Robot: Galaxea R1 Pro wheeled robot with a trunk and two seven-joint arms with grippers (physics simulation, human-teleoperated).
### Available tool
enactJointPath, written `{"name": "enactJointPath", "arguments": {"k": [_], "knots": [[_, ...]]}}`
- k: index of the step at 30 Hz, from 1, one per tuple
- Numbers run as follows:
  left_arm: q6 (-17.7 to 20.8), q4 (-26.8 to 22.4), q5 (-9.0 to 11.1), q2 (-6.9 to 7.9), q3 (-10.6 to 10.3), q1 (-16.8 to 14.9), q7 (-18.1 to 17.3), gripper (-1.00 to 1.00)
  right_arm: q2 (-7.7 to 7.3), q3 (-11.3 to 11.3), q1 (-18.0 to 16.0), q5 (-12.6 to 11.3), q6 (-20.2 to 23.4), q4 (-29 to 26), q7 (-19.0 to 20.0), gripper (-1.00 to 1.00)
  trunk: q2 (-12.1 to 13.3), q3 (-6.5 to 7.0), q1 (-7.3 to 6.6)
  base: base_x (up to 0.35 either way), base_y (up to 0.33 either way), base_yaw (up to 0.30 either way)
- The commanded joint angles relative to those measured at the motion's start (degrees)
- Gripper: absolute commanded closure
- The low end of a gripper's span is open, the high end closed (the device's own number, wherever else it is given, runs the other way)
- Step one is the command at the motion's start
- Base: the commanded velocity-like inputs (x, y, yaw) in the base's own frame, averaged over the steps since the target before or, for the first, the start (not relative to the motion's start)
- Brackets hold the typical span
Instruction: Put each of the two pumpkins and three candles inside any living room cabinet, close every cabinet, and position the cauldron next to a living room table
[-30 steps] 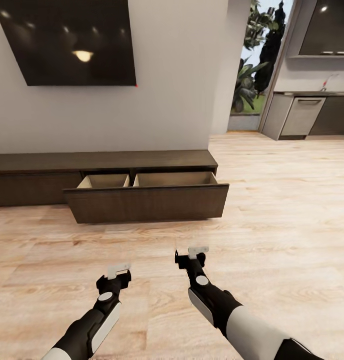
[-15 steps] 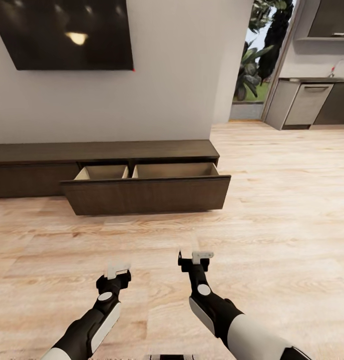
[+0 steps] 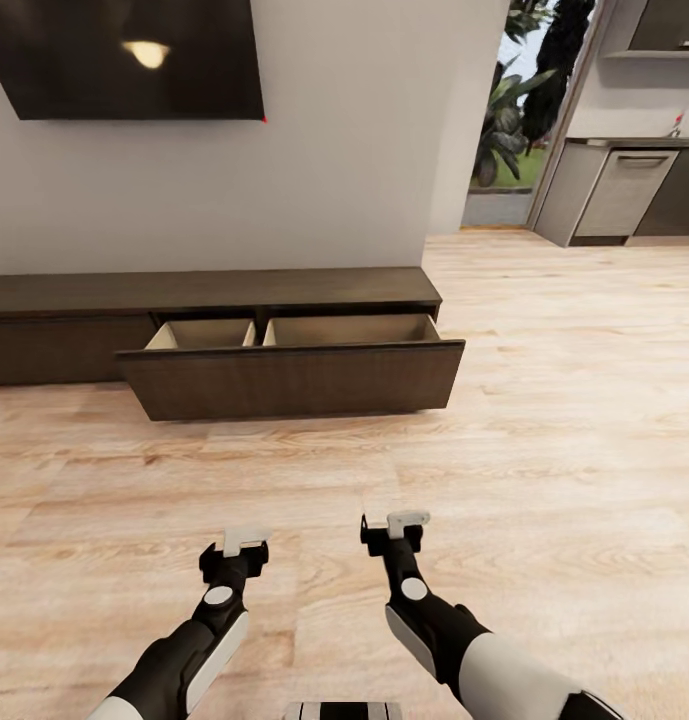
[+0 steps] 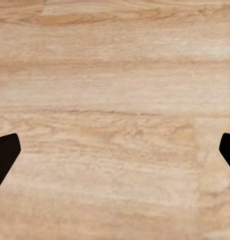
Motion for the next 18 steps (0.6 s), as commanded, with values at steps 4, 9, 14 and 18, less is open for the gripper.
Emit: {"name": "enactJointPath", "arguments": {"k": [4, 9, 14, 18], "knots": [[0.3, -0.1, 0.1, 0.15, -0.5, 0.0, 0.5, -1.00, -0.02, 1.4, -0.1, 2.6, -0.3, 0.3, -0.2, -1.00, 0.0, -0.05, -0.01, 0.000, 0.000, 0.000], [0.3, -0.3, -0.1, 0.21, -0.6, 0.0, 0.4, -1.00, 0.04, 1.6, -0.1, 3.6, -0.3, 0.3, -0.1, -1.00, 0.0, -0.05, -0.01, 0.000, 0.000, 0.000], [0.3, -0.5, -0.2, 0.20, -1.1, 0.0, 0.4, -1.00, 0.06, 1.6, -0.1, 3.6, -0.4, 0.3, -0.1, -1.00, 0.0, -0.27, 0.01, 0.000, 0.000, 0.000], [0.3, -0.7, -0.2, 0.22, -1.7, 0.0, 0.1, -1.00, 0.03, 1.6, -0.1, 3.5, -0.4, 0.3, 0.0, -1.00, 0.0, -0.27, 0.01, 0.000, 0.000, 0.000]]}}
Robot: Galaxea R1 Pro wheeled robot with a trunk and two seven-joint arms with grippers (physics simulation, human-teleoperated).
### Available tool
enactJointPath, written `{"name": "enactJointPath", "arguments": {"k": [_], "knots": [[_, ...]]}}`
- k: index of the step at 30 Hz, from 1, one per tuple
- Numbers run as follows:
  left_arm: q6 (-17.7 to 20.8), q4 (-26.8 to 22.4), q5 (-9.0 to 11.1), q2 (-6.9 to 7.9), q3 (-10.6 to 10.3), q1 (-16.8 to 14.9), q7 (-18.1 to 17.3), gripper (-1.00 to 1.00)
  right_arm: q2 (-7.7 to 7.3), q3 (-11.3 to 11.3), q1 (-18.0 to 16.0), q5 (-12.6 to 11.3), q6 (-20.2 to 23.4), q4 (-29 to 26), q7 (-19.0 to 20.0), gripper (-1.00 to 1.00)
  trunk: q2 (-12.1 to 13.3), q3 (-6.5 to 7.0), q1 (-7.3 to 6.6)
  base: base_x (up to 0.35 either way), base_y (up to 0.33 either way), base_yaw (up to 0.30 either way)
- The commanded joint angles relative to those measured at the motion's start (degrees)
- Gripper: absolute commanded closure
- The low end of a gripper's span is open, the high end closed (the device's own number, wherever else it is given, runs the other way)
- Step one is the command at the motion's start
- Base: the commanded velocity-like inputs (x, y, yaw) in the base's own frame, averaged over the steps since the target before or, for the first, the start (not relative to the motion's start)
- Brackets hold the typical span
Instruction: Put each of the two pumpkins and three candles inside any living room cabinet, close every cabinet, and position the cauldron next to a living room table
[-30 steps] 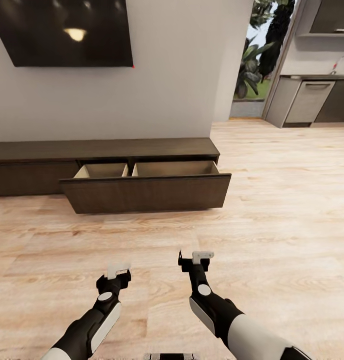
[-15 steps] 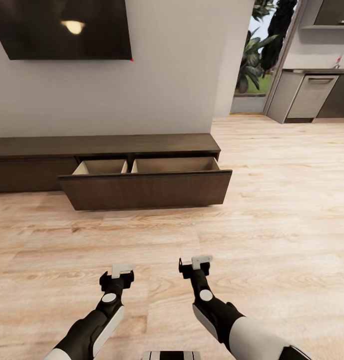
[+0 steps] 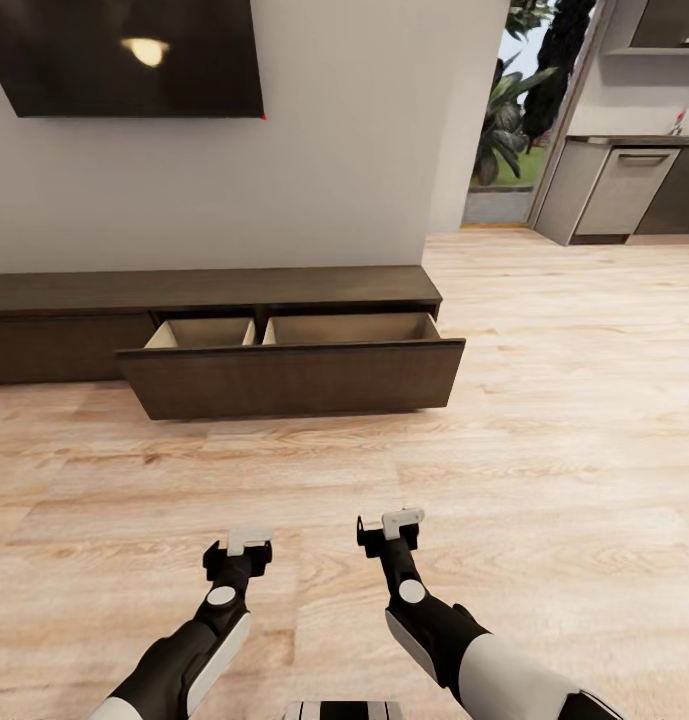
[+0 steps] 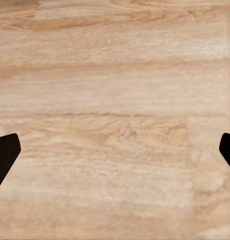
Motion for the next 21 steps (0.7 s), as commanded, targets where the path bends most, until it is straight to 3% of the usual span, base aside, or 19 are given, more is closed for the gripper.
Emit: {"name": "enactJointPath", "arguments": {"k": [1, 4, 11, 18, 21], "knots": [[0.3, -0.2, 0.3, 0.09, -0.5, -0.1, -0.1, -1.00, -0.03, 0.5, -0.1, -0.5, -0.3, 0.0, -0.2, -1.00, 0.0, -0.05, -0.01, 0.000, 0.000, 0.000], [0.3, -0.9, 0.2, 0.21, -0.7, 0.0, -2.5, -1.00, -0.05, 0.4, -0.1, -0.7, -1.4, 0.1, 0.2, -1.00, 0.0, -0.05, -0.01, 0.000, 0.000, 0.000], [-0.4, -1.2, 0.2, 0.19, -0.8, 0.0, -3.8, -1.00, -0.06, 0.4, -0.1, -0.8, -2.1, 0.1, 0.3, -1.00, 0.0, -0.05, -0.01, 0.000, 0.000, 0.000], [-10.2, -1.3, 0.1, 0.26, -0.8, 0.3, -3.8, -1.00, -0.06, 0.4, -0.1, -0.8, -2.3, 0.1, 0.4, -1.00, 0.0, -0.05, -0.01, 0.000, 0.000, 0.000], [-12.3, -1.3, 0.1, 0.20, -0.7, 0.4, -3.6, -1.00, -0.03, 0.5, -0.1, -0.8, -2.3, 0.1, 0.4, -1.00, 0.0, -0.05, -0.01, 0.000, 0.000, 0.000]]}}
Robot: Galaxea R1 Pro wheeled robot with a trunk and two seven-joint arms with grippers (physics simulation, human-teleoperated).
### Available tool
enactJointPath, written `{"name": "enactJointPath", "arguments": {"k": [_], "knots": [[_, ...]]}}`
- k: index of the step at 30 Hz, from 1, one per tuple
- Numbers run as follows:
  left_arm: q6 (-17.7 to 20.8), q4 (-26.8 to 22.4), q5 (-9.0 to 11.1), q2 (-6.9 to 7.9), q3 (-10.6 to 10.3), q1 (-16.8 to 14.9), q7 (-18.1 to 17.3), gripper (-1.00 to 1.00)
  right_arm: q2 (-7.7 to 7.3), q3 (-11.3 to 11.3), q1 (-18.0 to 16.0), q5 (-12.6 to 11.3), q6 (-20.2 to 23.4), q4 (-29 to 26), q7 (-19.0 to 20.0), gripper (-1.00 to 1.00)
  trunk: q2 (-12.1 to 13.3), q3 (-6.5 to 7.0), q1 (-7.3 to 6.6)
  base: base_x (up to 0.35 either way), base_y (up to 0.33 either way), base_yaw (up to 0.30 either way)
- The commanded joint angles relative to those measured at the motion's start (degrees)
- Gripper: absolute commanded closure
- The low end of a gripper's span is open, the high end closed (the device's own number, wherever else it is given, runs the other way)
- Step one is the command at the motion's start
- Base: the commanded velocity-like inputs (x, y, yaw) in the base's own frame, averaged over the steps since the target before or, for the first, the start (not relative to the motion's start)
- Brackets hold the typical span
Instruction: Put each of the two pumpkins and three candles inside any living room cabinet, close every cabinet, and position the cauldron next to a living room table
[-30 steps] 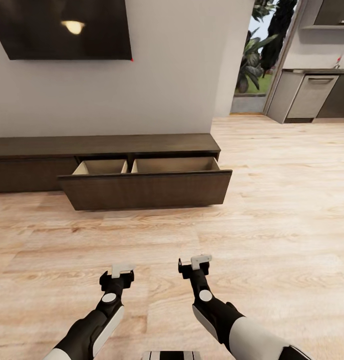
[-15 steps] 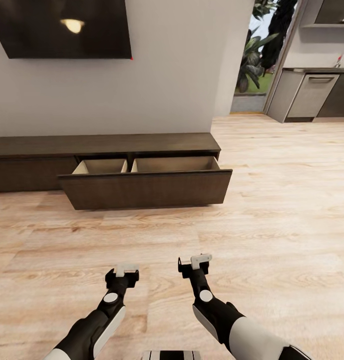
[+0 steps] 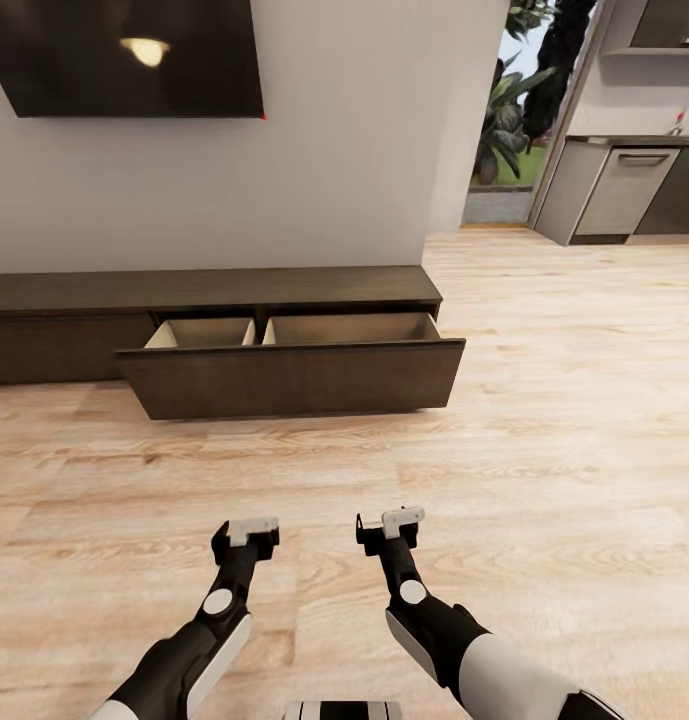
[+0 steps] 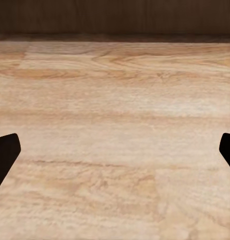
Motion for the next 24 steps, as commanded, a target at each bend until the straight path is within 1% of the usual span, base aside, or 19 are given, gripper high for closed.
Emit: {"name": "enactJointPath", "arguments": {"k": [1, 7, 9, 16, 24], "knots": [[-0.5, 0.0, 0.6, 0.07, -0.4, 0.0, 0.5, -1.00, -0.02, 0.5, -0.1, -0.5, -0.3, 0.0, -0.3, -1.00, 0.0, -0.04, -0.01, 0.000, 0.000, 0.000], [-1.1, 0.0, 0.6, -0.01, -0.3, 0.0, 0.6, -1.00, -0.01, 0.5, -0.1, -0.5, -0.3, 0.0, -0.3, -1.00, 0.0, -0.04, -0.01, 0.004, 0.000, 0.000], [-1.1, 0.0, 0.6, 0.04, -0.3, 0.0, 0.6, -1.00, 0.01, 0.5, -0.1, -0.5, -0.3, 0.0, -0.3, -1.00, 0.0, -0.04, -0.01, 0.146, 0.000, 0.000], [-1.2, 0.0, 0.3, 0.07, -0.4, 0.0, 0.5, -1.00, 0.01, 0.4, -0.1, -0.6, -0.2, 0.0, -0.4, -1.00, 0.0, -0.04, -0.01, 0.238, 0.000, 0.000], [-1.1, 0.0, 0.3, 0.07, -0.4, 0.0, 0.5, -1.00, 0.04, 0.4, -0.1, -0.6, -0.2, 0.0, -0.4, -1.00, 0.0, -0.04, -0.01, 0.324, 0.000, 0.000]]}}
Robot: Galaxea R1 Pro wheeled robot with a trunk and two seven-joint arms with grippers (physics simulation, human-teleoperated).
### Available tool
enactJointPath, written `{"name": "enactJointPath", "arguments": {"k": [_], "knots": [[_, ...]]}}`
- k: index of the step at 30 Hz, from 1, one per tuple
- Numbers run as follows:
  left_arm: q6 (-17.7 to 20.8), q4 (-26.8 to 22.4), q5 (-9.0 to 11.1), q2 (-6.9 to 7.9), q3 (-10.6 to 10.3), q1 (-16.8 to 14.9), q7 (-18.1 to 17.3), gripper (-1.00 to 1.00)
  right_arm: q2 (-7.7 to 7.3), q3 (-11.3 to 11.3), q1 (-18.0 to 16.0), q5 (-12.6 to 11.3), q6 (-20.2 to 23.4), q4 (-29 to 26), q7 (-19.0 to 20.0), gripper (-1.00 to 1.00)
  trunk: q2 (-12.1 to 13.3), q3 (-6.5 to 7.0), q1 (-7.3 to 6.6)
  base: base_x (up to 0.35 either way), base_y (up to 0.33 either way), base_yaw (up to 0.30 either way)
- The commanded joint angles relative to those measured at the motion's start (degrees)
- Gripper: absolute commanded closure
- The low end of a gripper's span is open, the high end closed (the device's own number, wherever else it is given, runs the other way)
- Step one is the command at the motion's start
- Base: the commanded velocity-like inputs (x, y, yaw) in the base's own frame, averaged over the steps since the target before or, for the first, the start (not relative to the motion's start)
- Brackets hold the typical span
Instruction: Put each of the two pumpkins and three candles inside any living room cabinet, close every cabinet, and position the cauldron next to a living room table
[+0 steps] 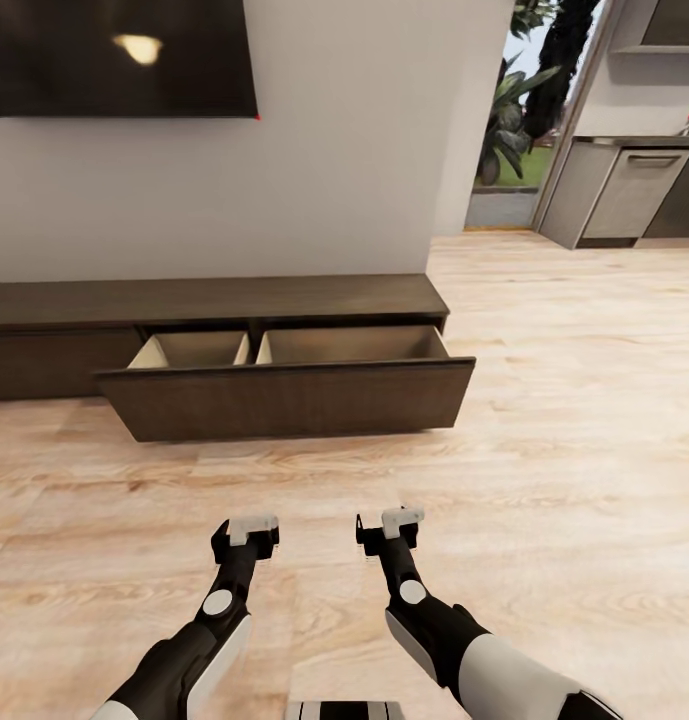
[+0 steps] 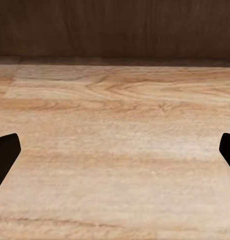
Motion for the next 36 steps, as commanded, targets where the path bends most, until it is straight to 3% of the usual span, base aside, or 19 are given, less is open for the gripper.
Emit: {"name": "enactJointPath", "arguments": {"k": [1, 36], "knots": [[-0.3, 0.0, 0.6, 0.09, -0.4, -0.1, 0.4, -1.00, -0.01, 0.5, -0.1, -0.5, -0.3, 0.0, -0.3, -1.00, 0.0, -0.05, 0.02, 0.336, 0.000, 0.000], [-0.4, 0.1, 0.6, 0.10, -0.5, -0.1, 0.5, -1.00, -0.09, 0.5, -0.1, -0.2, -0.3, 0.0, -0.2, -1.00, 0.0, -0.05, 0.02, 0.337, 0.000, 0.000]]}}
